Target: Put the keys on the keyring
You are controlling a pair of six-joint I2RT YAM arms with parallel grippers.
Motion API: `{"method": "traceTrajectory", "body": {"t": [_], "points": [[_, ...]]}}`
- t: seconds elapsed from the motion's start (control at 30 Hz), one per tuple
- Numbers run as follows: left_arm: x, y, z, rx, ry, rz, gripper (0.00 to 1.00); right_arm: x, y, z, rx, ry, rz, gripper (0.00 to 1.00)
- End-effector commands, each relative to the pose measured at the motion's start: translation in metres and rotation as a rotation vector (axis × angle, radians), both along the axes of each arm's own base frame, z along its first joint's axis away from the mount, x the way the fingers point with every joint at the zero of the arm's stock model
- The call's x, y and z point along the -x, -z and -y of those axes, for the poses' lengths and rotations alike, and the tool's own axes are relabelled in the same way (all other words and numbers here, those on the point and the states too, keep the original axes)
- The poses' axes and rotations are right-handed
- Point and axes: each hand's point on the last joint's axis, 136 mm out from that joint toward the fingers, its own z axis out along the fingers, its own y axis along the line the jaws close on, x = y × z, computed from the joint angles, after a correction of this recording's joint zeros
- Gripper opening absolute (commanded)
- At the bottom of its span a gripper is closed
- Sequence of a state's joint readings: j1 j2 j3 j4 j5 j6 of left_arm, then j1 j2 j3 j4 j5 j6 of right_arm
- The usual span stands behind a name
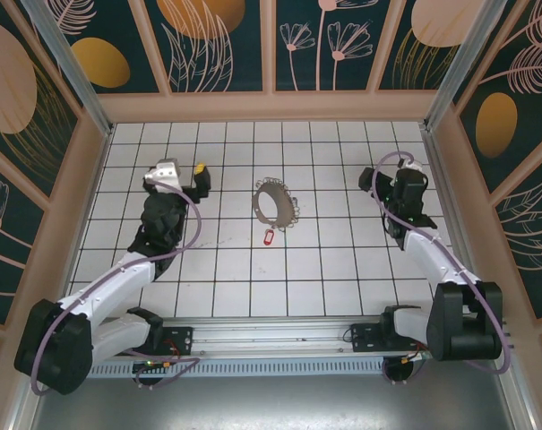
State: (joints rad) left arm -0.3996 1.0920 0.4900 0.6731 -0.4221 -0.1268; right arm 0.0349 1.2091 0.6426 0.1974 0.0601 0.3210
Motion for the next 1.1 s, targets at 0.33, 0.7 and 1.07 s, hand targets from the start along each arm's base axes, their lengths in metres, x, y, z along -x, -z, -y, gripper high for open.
{"method": "traceTrajectory", "body": {"t": [0.33,0.7,1.07], "points": [[0.017,0.09,-0.091,-0.136,-0.266,-0.011,0.99,0.002,0.037,0.053,0.28,0.144,0.144,0.99],[-0.005,0.113,-0.087,-0.096,-0.105,-0.033,0.99,0.009,0.052,0.01,0.249,-0.146,0.3,0.99],[-0.015,0.121,-0.096,-0.05,-0.094,-0.096,0.99,0.008,0.051,0.01,0.271,-0.121,0.296,0.99]]}}
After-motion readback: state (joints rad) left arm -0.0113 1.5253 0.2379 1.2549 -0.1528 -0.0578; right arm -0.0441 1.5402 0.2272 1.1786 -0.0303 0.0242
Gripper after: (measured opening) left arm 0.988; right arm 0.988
